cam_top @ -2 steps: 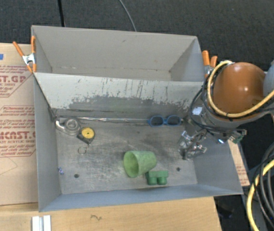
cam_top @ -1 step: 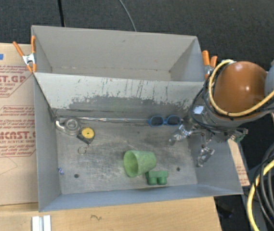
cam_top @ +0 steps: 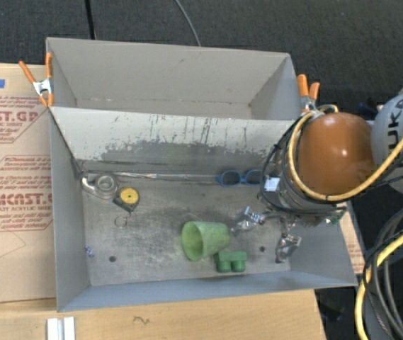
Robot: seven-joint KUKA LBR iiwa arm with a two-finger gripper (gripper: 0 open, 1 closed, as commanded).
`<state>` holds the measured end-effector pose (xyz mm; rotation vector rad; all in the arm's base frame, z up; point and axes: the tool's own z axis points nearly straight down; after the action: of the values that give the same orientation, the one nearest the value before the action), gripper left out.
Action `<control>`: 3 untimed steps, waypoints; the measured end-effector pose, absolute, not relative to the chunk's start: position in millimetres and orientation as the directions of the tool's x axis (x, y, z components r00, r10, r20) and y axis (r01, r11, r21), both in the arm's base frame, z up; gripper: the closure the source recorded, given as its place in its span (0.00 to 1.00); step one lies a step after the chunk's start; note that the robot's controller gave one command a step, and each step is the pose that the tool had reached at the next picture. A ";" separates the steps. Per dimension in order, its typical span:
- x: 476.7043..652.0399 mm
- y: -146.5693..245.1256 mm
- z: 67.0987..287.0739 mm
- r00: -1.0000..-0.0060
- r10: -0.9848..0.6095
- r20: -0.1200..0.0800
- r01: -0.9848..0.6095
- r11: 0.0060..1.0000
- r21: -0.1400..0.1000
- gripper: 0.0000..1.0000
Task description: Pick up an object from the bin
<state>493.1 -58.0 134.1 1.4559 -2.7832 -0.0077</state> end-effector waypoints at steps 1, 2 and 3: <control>503.7 -17.7 85.6 -0.412 -0.911 -0.002 -0.911 0.412 0.005 0.00; 484.9 -10.8 71.7 -0.176 -0.984 -0.003 -0.984 0.176 -0.004 0.00; 485.6 -12.1 72.9 -0.179 -0.984 -0.002 -0.984 0.179 -0.006 1.00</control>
Offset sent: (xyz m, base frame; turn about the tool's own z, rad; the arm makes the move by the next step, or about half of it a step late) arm 0.0116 0.0374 -0.0467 -0.1812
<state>485.6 -12.1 72.9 2.0167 -2.4158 0.0057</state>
